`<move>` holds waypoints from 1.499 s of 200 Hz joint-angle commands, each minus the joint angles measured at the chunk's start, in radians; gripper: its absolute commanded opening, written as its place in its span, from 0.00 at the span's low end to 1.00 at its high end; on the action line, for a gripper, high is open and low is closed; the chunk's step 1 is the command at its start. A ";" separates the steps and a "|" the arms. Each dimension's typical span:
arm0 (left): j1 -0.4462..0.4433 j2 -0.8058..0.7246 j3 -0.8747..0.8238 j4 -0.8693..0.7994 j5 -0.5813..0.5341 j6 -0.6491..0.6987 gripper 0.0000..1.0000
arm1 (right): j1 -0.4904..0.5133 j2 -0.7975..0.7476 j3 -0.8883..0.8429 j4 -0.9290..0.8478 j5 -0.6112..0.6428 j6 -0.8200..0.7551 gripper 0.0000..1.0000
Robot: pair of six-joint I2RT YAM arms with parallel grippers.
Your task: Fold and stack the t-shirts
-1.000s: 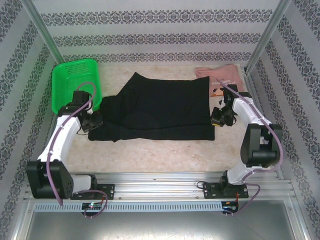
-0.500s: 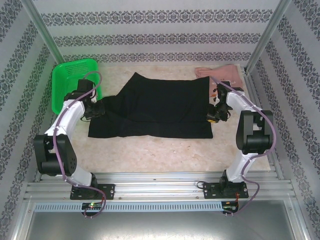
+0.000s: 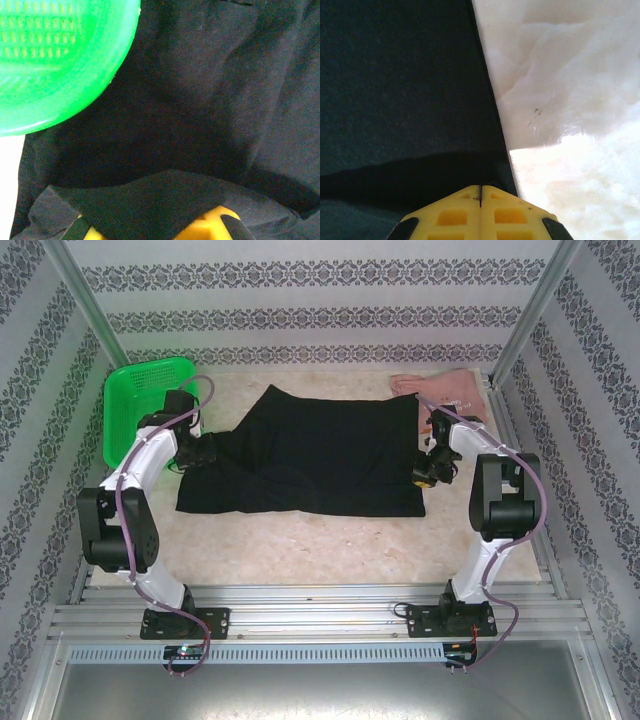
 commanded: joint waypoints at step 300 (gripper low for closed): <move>0.092 -0.512 -0.451 -0.052 0.157 -0.335 0.87 | -0.081 -0.461 -0.402 0.037 -0.259 0.077 0.86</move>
